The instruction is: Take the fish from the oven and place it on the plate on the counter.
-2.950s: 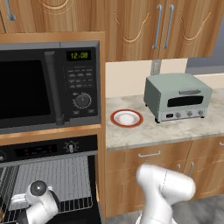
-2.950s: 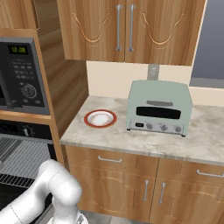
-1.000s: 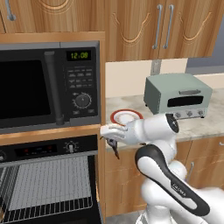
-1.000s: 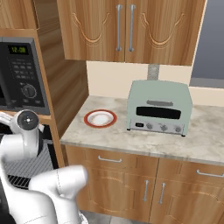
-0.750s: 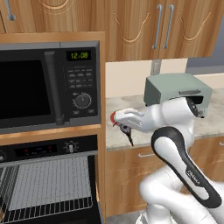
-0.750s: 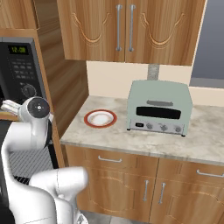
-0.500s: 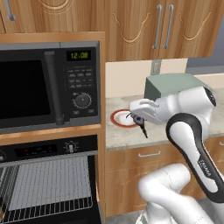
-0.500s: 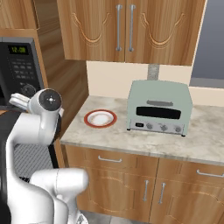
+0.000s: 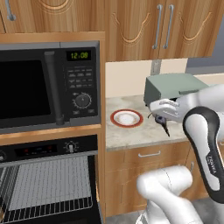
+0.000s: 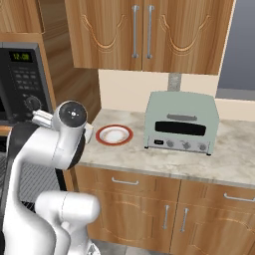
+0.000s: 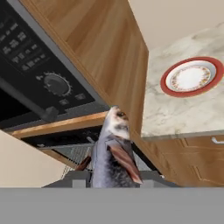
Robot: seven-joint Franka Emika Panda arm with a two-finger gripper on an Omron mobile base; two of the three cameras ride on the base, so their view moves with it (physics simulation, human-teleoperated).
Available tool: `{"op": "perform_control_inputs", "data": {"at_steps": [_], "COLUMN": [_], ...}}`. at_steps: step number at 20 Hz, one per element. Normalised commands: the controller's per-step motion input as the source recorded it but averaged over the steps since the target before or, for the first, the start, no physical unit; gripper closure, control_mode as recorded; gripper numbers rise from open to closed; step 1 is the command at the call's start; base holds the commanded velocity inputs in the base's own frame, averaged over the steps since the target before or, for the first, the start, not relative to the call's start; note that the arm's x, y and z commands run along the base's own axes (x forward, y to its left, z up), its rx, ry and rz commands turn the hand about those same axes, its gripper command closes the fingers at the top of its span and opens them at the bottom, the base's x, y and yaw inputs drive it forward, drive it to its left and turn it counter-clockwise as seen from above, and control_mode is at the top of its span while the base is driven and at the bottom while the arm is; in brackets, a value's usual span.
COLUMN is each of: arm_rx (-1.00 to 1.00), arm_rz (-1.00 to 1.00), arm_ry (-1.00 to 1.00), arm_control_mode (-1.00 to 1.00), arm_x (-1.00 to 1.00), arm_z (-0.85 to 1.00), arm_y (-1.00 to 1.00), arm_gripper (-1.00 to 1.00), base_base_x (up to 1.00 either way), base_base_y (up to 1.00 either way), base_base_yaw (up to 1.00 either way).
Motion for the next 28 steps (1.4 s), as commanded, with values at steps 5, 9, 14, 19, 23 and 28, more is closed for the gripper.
{"op": "perform_control_inputs", "data": {"at_steps": [5,9,14,19,23,28], "arm_rx": [-0.22,-0.23,-0.08,-0.08,-0.09,-0.02], "arm_rz": [-0.18,-0.21,-0.05,0.00,0.00,0.01], "arm_ry": [0.15,0.23,0.29,0.24,0.12,0.01], "arm_control_mode": [-1.00,-1.00,-1.00,-1.00,-1.00,-1.00], "arm_x": [0.40,0.63,0.89,0.99,0.99,0.85], "arm_z": [-0.16,-0.18,-0.36,-0.82,-0.98,-0.71], "arm_y": [-0.50,-0.27,-0.09,0.00,0.00,0.00], "arm_gripper": [1.00,1.00,1.00,1.00,1.00,1.00], "base_base_x": [0.00,0.00,0.00,0.00,0.00,0.00], "base_base_y": [0.00,0.00,0.00,0.00,0.00,0.00], "base_base_yaw": [0.00,0.00,0.00,0.00,0.00,0.00]}}
